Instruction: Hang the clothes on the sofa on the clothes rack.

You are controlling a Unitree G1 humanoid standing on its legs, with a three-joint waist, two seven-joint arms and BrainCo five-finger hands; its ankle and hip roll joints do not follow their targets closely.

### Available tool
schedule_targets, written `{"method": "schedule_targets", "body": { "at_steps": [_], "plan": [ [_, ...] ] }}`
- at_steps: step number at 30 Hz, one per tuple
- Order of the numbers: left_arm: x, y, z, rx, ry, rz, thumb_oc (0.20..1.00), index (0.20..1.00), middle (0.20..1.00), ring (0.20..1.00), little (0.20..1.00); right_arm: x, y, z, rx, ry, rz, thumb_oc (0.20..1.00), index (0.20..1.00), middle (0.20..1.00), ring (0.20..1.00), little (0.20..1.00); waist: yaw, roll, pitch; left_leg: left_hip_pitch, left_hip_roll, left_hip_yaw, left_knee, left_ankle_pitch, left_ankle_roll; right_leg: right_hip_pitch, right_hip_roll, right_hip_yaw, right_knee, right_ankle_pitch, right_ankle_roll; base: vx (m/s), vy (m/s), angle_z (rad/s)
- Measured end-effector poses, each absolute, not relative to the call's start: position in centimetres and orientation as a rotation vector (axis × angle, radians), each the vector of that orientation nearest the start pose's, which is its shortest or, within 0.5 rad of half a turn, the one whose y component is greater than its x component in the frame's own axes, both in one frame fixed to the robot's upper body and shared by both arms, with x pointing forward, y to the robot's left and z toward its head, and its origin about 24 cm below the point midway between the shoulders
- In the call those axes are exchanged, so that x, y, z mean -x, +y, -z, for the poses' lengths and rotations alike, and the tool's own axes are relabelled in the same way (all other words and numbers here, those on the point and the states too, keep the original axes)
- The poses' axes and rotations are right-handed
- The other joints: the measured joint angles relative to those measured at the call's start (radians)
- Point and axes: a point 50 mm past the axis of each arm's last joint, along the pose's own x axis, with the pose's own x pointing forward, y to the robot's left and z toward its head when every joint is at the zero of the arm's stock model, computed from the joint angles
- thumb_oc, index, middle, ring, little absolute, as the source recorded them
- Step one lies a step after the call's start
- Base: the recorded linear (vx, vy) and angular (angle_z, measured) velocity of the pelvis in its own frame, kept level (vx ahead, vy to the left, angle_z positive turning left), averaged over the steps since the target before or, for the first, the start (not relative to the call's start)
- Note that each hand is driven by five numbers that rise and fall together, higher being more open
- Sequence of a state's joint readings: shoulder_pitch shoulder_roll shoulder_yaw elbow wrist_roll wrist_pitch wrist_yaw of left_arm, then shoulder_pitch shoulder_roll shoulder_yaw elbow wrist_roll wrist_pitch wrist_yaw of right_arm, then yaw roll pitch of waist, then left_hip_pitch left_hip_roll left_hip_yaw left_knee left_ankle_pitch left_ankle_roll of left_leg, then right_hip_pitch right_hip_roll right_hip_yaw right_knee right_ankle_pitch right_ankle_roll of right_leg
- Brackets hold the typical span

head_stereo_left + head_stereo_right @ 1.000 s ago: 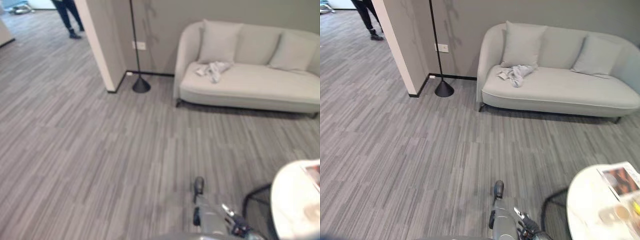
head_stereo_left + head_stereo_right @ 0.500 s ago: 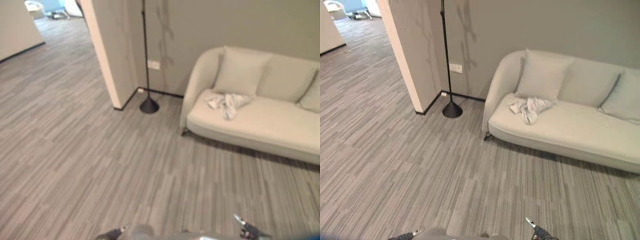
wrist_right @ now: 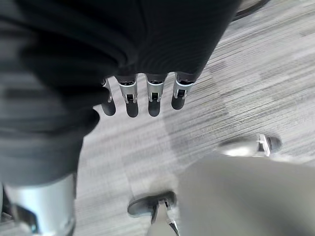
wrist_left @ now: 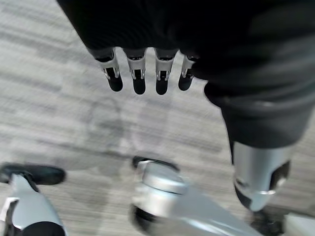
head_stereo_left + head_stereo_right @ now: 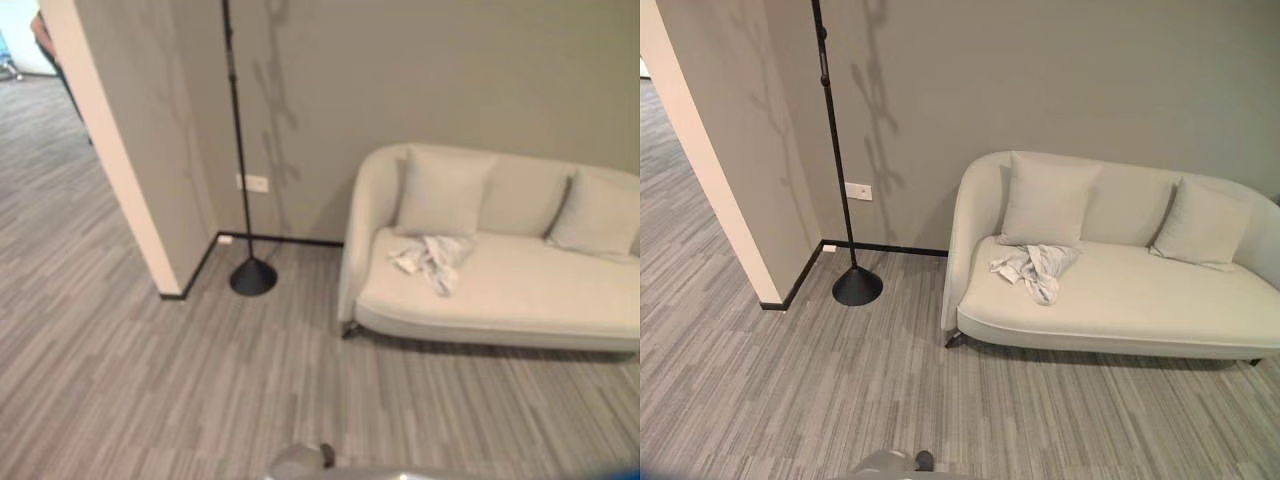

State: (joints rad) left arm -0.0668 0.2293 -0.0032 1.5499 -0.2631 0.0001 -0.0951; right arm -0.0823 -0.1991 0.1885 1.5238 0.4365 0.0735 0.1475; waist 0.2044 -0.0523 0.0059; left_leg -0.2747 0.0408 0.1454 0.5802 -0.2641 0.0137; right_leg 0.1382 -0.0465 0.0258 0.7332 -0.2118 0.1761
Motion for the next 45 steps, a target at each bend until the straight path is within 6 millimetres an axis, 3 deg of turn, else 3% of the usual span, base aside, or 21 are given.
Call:
{"method": "schedule_targets", "body": {
  "at_steps": [2, 4, 5, 9, 11, 12, 13, 14, 15, 16, 18, 23, 26, 28, 29, 32, 37, 38, 40, 41, 45],
  "plan": [
    [-4.5, 24.0, 16.9, 0.033, 1.444, -0.24, 1.0, 1.0, 1.0, 1.0, 1.0, -5.3, -21.1, 17.4, -0.193, 1.421, 0.171, 1.0, 1.0, 1.0, 1.0, 1.0, -0.048, 0.001, 0.007, 0.099, -0.116, -0.008, -0.103, 0.033, 0.077, -0.123, -0.138, -0.087, 0.276, 0.076, -0.008, 0.46, 0.201, 0.22],
    [-4.7, 23.6, 16.9, 0.02, 1.442, -0.214, 1.0, 1.0, 1.0, 1.0, 1.0, -5.7, -21.9, 17.2, -0.168, 1.391, 0.174, 1.0, 1.0, 1.0, 1.0, 1.0, -0.078, 0.038, -0.012, 0.18, -0.143, -0.03, -0.232, 0.066, 0.066, -0.182, -0.151, -0.163, 0.263, 0.075, -0.012, 0.38, 0.043, 0.51],
    [-5.3, 23.7, 16.9, -0.043, 1.436, -0.172, 1.0, 1.0, 1.0, 1.0, 1.0, -6.7, -22.6, 16.9, -0.169, 1.335, 0.204, 1.0, 1.0, 1.0, 1.0, 1.0, -0.13, 0.083, -0.006, 0.258, -0.125, -0.044, -0.398, 0.077, 0.017, -0.244, -0.131, -0.278, 0.117, 0.039, -0.088, 0.35, -0.09, 0.62],
    [-12.0, 26.0, 14.9, -0.208, 1.3, -0.161, 1.0, 1.0, 1.0, 1.0, 1.0, -6.2, -23.7, 16.8, -0.19, 1.348, 0.304, 1.0, 1.0, 1.0, 1.0, 1.0, -0.178, 0.054, 0.029, 0.3, -0.145, -0.028, -0.421, 0.127, 0.077, -0.268, -0.241, -0.348, -0.265, 0.061, -0.071, 0.32, -0.221, 0.9],
    [-13.2, 25.8, 14.6, -0.179, 1.191, -0.172, 1.0, 1.0, 1.0, 1.0, 1.0, -5.6, -24.0, 16.8, -0.232, 1.344, 0.368, 1.0, 1.0, 1.0, 1.0, 1.0, -0.174, 0.078, 0.029, 0.365, -0.154, -0.019, -0.475, 0.144, 0.079, -0.252, -0.204, -0.359, -0.407, 0.111, -0.059, 0.22, -0.252, -0.1],
    [-12.3, 25.8, 14.9, -0.195, 1.201, -0.177, 1.0, 1.0, 1.0, 1.0, 1.0, -4.7, -23.0, 17.1, -0.276, 1.364, 0.381, 1.0, 1.0, 1.0, 1.0, 1.0, -0.149, 0.027, 0.038, 0.358, -0.188, -0.033, -0.391, 0.169, -0.129, -0.252, -0.194, -0.366, -0.481, 0.215, -0.109, 0.24, -0.278, -0.22],
    [-12.3, 26.9, 14.5, -0.227, 1.195, -0.188, 1.0, 1.0, 1.0, 1.0, 1.0, -4.9, -21.4, 17.5, -0.312, 1.375, 0.367, 1.0, 1.0, 1.0, 1.0, 1.0, -0.149, -0.064, 0.066, 0.273, -0.239, -0.057, -0.235, 0.166, -0.114, -0.271, -0.291, -0.338, -0.512, 0.317, -0.129, 0.32, -0.352, 0.06],
    [-12.5, 27.4, 14.3, -0.233, 1.19, -0.203, 1.0, 1.0, 1.0, 1.0, 1.0, -4.3, -20.6, 17.6, -0.337, 1.395, 0.367, 1.0, 1.0, 1.0, 1.0, 1.0, -0.172, -0.096, 0.068, 0.218, -0.186, -0.07, -0.16, 0.106, -0.03, -0.265, -0.327, -0.335, -0.569, 0.316, -0.095, 0.18, -0.171, 0.34],
    [-11.9, 26.6, 14.8, -0.202, 1.208, -0.207, 1.0, 1.0, 1.0, 1.0, 1.0, -3.7, -21.1, 17.6, -0.359, 1.399, 0.406, 1.0, 1.0, 1.0, 1.0, 1.0, -0.17, -0.044, 0.066, 0.228, -0.061, -0.131, -0.269, 0.065, -0.087, -0.26, -0.29, -0.368, -0.631, 0.319, -0.012, 0.29, -0.256, -0.07],
    [-8.4, 25.9, 15.8, -0.152, 1.301, -0.239, 1.0, 1.0, 1.0, 1.0, 1.0, -3.7, -21.3, 17.6, -0.388, 1.381, 0.437, 1.0, 1.0, 1.0, 1.0, 1.0, -0.15, -0.033, 0.073, 0.295, -0.076, -0.08, -0.332, 0.074, -0.004, -0.253, -0.302, -0.375, -0.726, 0.36, 0.003, 0.36, -0.295, -0.2],
    [-5.7, 25.1, 16.5, -0.114, 1.39, -0.248, 1.0, 1.0, 1.0, 1.0, 1.0, -3.0, -21.7, 17.6, -0.445, 1.374, 0.496, 1.0, 1.0, 1.0, 1.0, 1.0, -0.16, -0.015, 0.074, 0.355, -0.075, -0.095, -0.388, 0.065, 0.002, -0.248, -0.313, -0.368, -0.777, 0.391, 0.054, 0.35, -0.278, -0.1],
    [-2.6, 24.5, 16.9, -0.067, 1.472, -0.28, 1.0, 1.0, 1.0, 1.0, 1.0, -2.1, -23.0, 17.3, -0.458, 1.368, 0.55, 1.0, 1.0, 1.0, 1.0, 1.0, -0.174, 0.027, 0.079, 0.516, -0.046, -0.153, -0.487, 0.058, -0.019, -0.21, -0.367, -0.376, -0.829, 0.511, 0.056, 0.45, -0.455, 0.26],
    [-2.1, 24.6, 16.9, -0.065, 1.48, -0.294, 1.0, 1.0, 1.0, 1.0, 1.0, -1.9, -23.3, 17.3, -0.451, 1.37, 0.557, 1.0, 1.0, 1.0, 1.0, 1.0, -0.183, 0.042, 0.073, 0.588, 0.007, -0.201, -0.541, 0.041, -0.058, -0.195, -0.362, -0.364, -0.822, 0.53, 0.059, 0.31, -0.372, 0.5],
    [-0.6, 26.1, 16.5, -0.089, 1.505, -0.337, 1.0, 1.0, 1.0, 1.0, 1.0, -1.4, -22.7, 17.4, -0.449, 1.393, 0.54, 1.0, 1.0, 1.0, 1.0, 1.0, -0.187, -0.003, 0.04, 0.654, 0.06, -0.241, -0.584, 0.006, -0.13, -0.178, -0.341, -0.299, -0.739, 0.45, 0.032, 0.36, -0.607, 0.72],
    [-0.3, 24.4, 17.0, -0.057, 1.517, -0.315, 1.0, 1.0, 1.0, 1.0, 1.0, -1.8, -24.3, 17.0, -0.406, 1.377, 0.55, 1.0, 1.0, 1.0, 1.0, 1.0, -0.184, 0.066, 0.032, 0.671, 0.152, -0.235, -0.583, -0.001, -0.15, -0.181, -0.266, -0.31, -0.687, 0.422, 0.062, 0.23, -0.493, 0.61],
    [-1.1, 22.9, 17.4, -0.02, 1.5, -0.284, 1.0, 1.0, 1.0, 1.0, 1.0, -6.3, -25.7, 16.2, -0.286, 1.282, 0.451, 1.0, 1.0, 1.0, 1.0, 1.0, -0.182, 0.088, 0.021, 0.569, 0.248, -0.25, -0.45, 0.083, -0.232, -0.271, -0.197, -0.295, -0.454, 0.241, -0.016, 0.16, -0.476, 0.29],
    [-3.4, 24.3, 17.0, -0.043, 1.399, -0.343, 1.0, 1.0, 1.0, 1.0, 1.0, -13.5, -24.2, 14.5, 0.02, 1.064, 0.165, 1.0, 1.0, 1.0, 1.0, 1.0, -0.138, -0.026, 0.029, 0.391, 0.323, -0.265, -0.188, 0.434, -0.202, -0.223, -0.08, -0.343, -0.509, 0.168, -0.156, 0.22, -0.478, -0.08],
    [-4.0, 24.4, 16.9, -0.037, 1.37, -0.349, 1.0, 1.0, 1.0, 1.0, 1.0, -13.9, -24.1, 14.3, 0.038, 1.044, 0.16, 1.0, 1.0, 1.0, 1.0, 1.0, -0.128, -0.048, 0.031, 0.366, 0.314, -0.264, -0.152, 0.444, -0.201, -0.206, -0.069, -0.343, -0.53, 0.167, -0.184, 0.19, -0.384, 0.03],
    [-5.8, 25.2, 16.4, -0.073, 1.301, -0.339, 1.0, 1.0, 1.0, 1.0, 1.0, -14.0, -24.7, 14.1, 0.111, 1.053, 0.176, 1.0, 1.0, 1.0, 1.0, 1.0, -0.107, -0.085, 0.05, 0.245, 0.184, -0.249, -0.048, 0.28, -0.182, -0.171, -0.071, -0.324, -0.62, 0.173, -0.242, 0.2, -0.142, 0.12],
    [-6.3, 25.4, 16.3, -0.076, 1.273, -0.345, 1.0, 1.0, 1.0, 1.0, 1.0, -14.2, -25.4, 13.9, 0.16, 1.053, 0.192, 1.0, 1.0, 1.0, 1.0, 1.0, -0.09, -0.091, 0.068, 0.199, 0.102, -0.16, -0.157, 0.224, -0.15, -0.137, -0.066, -0.316, -0.701, 0.209, -0.21, 0.27, -0.117, -0.02],
    [-6.0, 24.2, 16.7, -0.037, 1.284, -0.348, 1.0, 1.0, 1.0, 1.0, 1.0, -13.0, -26.5, 13.9, 0.246, 1.081, 0.203, 1.0, 1.0, 1.0, 1.0, 1.0, -0.074, -0.015, 0.099, 0.181, -0.001, -0.112, -0.589, 0.281, -0.155, -0.072, -0.017, -0.357, -0.808, 0.248, -0.192, 0.17, -0.047, -0.15]
  ]
}}
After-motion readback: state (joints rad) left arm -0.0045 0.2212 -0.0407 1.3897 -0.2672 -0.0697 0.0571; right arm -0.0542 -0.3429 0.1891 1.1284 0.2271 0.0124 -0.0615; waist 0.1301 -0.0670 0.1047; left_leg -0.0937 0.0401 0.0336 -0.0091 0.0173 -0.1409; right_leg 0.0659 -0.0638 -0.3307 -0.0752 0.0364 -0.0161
